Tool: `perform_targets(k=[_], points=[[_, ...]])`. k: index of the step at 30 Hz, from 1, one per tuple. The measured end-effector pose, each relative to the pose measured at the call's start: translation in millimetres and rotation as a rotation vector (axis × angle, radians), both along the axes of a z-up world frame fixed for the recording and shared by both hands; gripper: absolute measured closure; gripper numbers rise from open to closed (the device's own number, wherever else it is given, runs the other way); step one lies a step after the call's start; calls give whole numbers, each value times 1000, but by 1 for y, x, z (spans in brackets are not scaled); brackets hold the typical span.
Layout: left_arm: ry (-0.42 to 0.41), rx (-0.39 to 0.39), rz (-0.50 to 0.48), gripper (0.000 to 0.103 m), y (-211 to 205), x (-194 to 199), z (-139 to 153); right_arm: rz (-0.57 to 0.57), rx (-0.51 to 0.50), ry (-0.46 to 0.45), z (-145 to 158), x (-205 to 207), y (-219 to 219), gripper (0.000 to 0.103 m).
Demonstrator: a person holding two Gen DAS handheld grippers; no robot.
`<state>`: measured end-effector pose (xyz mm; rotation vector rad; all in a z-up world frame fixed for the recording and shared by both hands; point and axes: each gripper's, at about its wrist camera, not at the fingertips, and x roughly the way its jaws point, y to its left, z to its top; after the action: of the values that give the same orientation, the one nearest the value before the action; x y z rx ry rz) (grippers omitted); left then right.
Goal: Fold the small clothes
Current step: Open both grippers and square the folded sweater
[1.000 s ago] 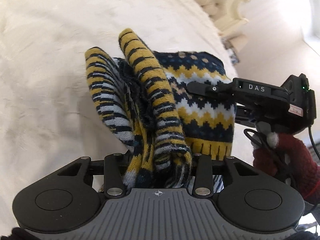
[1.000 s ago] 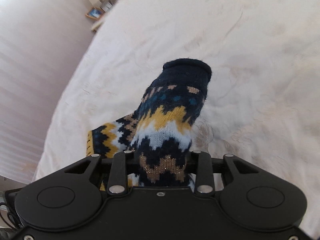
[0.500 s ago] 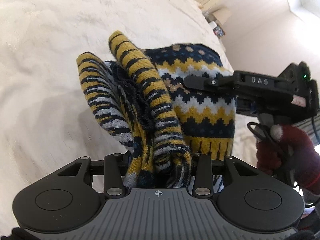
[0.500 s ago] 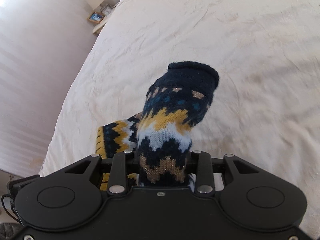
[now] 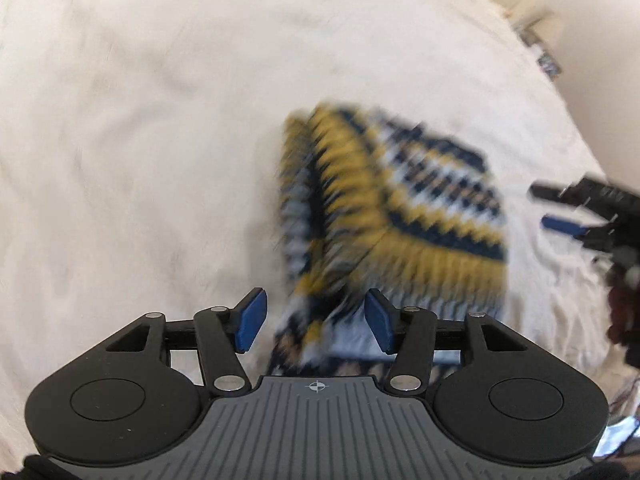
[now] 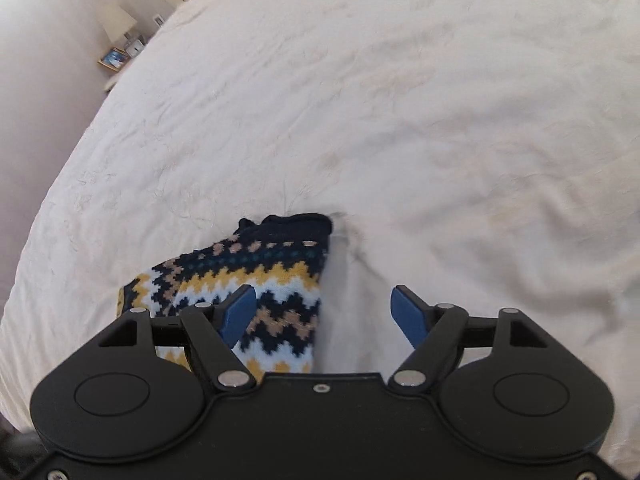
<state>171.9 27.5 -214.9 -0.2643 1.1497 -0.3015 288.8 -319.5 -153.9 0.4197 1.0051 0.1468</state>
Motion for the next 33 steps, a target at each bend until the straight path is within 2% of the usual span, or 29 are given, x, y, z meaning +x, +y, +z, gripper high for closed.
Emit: perform_targets(k=[1,4,8,11,15,17,19,20,22,24,28,32,33], points=[[-36,2,-17,50,-1,-5,10,-4,-7,1,0,-2,-1,26],[-139,41,-80,50,-31,20,29,-14,-30,5,-2,-6,-1,26],[-190,87,-156,49,-67,54,25,-20,-64,20,-11,-4,10,26],[-200,139,-224,49,-83,76,10,-23,-89,32,-17,2,21,26],[-156,216,-256,49,-70,83,-13,1,-107,75,-30,16,43,26],[-130,233,-269,47,-57,83,-24,30,-119,101,-40,24,57,21],[-123,240,-257,36,-48,83,-30,52,-120,123,-50,33,69,16],[-105,226,-235,30,-42,84,-32,69,-123,131,-54,37,75,14],[-54,174,-174,25,-26,87,-37,103,-147,138,-59,45,85,9],[-36,147,-150,24,-20,89,-38,110,-152,144,-62,50,88,6],[-54,145,-155,25,-23,88,-27,99,-119,157,-63,51,78,5],[-132,142,-144,26,-29,78,0,50,-97,97,-37,40,65,5],[-153,141,-153,26,-30,72,8,-1,-104,88,-29,34,63,5]])
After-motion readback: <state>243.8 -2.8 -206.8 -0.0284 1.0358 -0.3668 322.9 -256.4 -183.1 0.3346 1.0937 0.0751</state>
